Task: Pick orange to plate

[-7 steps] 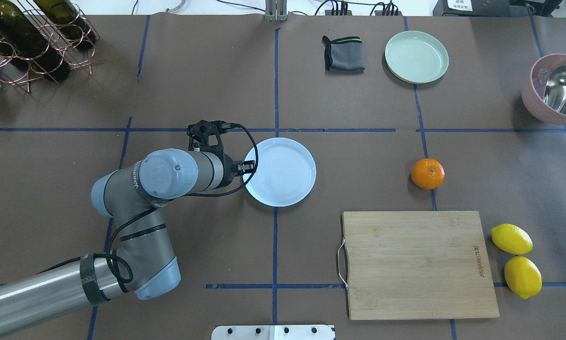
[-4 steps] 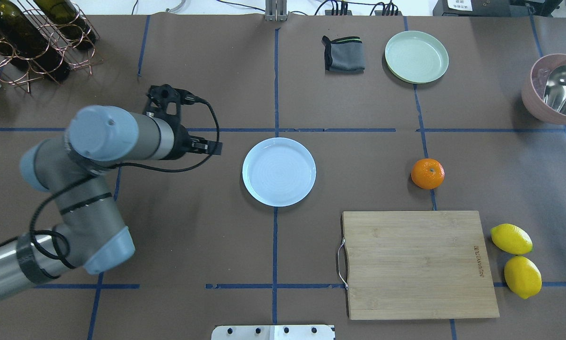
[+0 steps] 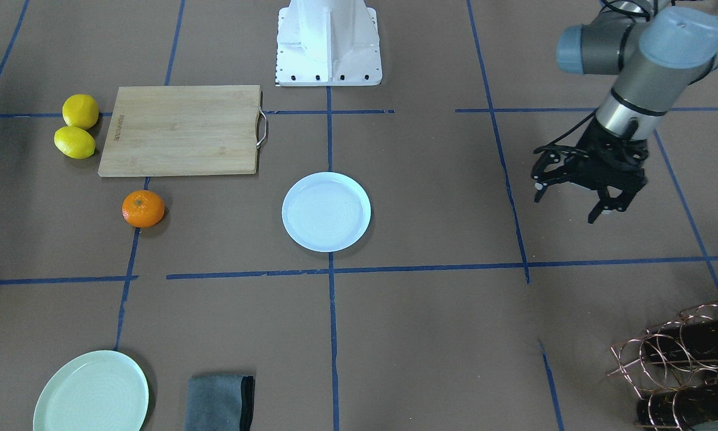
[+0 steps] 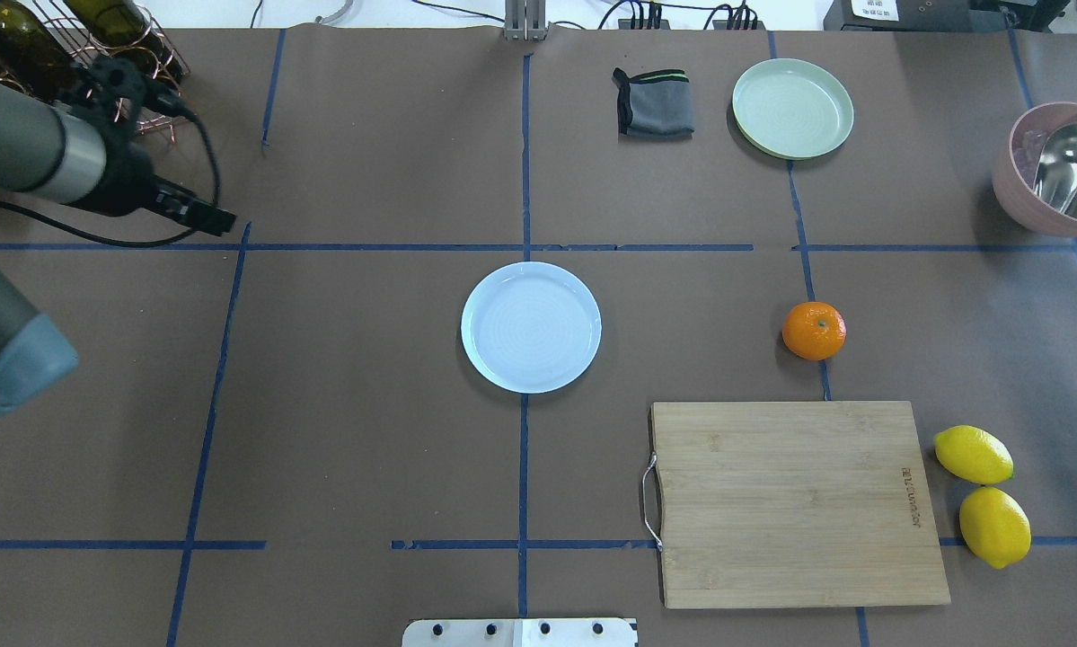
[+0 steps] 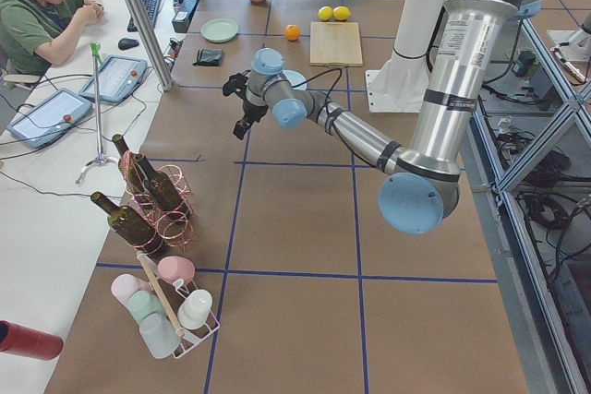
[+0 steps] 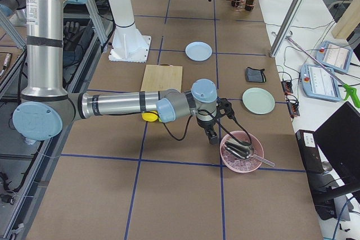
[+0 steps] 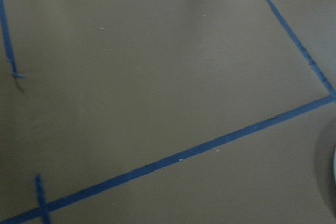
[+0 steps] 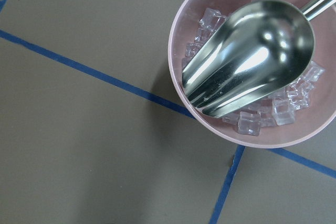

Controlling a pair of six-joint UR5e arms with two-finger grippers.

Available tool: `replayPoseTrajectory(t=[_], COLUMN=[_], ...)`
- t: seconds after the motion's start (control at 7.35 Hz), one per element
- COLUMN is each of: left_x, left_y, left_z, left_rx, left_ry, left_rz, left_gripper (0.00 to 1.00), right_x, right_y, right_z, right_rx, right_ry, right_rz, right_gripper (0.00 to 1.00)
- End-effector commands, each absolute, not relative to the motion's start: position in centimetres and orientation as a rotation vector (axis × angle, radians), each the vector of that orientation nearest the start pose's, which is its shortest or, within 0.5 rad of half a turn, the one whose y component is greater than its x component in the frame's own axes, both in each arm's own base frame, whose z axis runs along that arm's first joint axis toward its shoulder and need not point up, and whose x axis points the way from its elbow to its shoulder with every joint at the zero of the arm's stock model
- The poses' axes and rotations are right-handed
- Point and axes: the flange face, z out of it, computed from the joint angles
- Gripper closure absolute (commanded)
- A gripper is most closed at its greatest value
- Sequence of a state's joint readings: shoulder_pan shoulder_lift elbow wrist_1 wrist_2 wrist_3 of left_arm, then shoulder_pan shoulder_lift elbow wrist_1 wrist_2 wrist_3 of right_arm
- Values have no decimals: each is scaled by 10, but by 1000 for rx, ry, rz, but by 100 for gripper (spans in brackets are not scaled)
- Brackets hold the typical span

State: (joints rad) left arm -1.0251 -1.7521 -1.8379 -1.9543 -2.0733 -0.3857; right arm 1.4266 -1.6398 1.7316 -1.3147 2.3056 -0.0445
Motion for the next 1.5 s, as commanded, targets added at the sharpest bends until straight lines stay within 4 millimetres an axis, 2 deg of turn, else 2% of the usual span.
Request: replayPoseTrajectory(t=[0.0, 0.14, 0.27, 0.54, 0.68, 0.82, 0.95, 1.09, 1.22, 1.36], left_x=[111, 63, 40, -16, -23, -31, -39, -38, -37, -36], left_y=[-504, -496, -482, -474, -467, -464, -454, -463, -464, -472], left_z=[485, 513, 546, 590, 603, 608, 617, 603, 618, 609], left_rx=[435, 455, 348, 185, 102, 92, 104, 137, 122, 142], left_ry=[797, 738, 710, 714, 786, 794, 799, 788, 799, 797], left_rz=[388, 426, 402, 348, 307, 287, 304, 316, 315, 319], left_gripper=[0, 0, 0, 0, 0, 0, 0, 0, 0, 0], right_x=[-3, -3, -3, -3, -3, -8, -19, -38, -79, -142], right_y=[-485, -485, -485, -485, -487, -489, -496, -503, -501, -512], right_z=[587, 586, 586, 586, 582, 577, 560, 536, 509, 469], right_rx=[296, 297, 297, 297, 310, 314, 340, 367, 349, 317], right_ry=[-745, -745, -745, -745, -744, -746, -751, -761, -793, -834], right_rz=[-307, -306, -308, -308, -317, -324, -356, -393, -388, -359], right_gripper=[0, 0, 0, 0, 0, 0, 0, 0, 0, 0])
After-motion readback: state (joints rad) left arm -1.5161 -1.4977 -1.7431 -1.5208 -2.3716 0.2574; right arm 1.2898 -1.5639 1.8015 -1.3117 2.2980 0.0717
